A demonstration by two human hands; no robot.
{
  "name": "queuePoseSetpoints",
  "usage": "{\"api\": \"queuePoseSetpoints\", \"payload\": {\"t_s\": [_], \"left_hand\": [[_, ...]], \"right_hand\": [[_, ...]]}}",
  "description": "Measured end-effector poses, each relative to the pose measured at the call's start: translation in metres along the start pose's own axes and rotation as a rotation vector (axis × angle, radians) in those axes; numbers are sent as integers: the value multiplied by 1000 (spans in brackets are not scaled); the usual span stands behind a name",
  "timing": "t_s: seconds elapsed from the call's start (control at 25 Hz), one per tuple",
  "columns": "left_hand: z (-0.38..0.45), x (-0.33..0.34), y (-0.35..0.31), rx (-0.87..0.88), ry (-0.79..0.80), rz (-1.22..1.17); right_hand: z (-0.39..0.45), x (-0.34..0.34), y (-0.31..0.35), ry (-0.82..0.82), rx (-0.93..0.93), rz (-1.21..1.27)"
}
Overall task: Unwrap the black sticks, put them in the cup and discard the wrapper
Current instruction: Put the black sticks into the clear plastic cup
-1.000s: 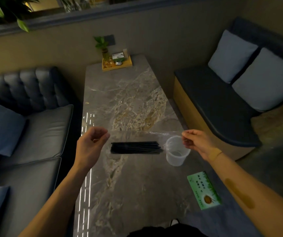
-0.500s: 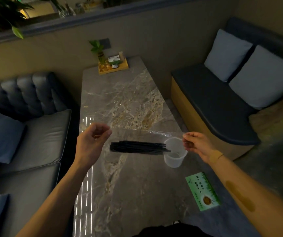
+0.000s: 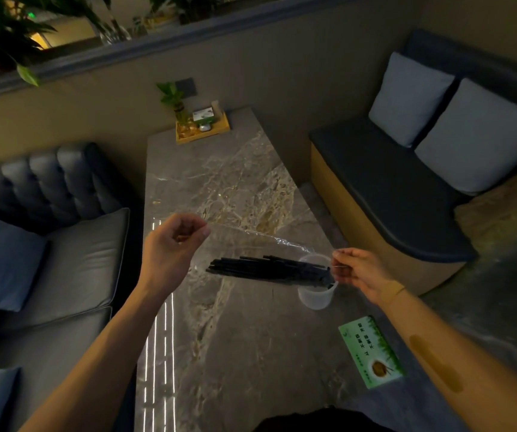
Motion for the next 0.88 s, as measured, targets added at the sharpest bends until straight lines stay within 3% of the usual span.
{"api": "queuePoseSetpoints", "payload": {"t_s": [0.88], "left_hand": [[60,64,-85,185,172,52]], "right_hand": [[10,-34,-18,-34,79,180]]}}
Point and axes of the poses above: each hand's wrist, its own z-axis towards the middle knuckle, its own x-axis out of the palm, y = z × x, the point moved 10 cm from there along z, towards the middle knuckle, and after that the axes turned 3 degrees about x, right-handed, at the moved point
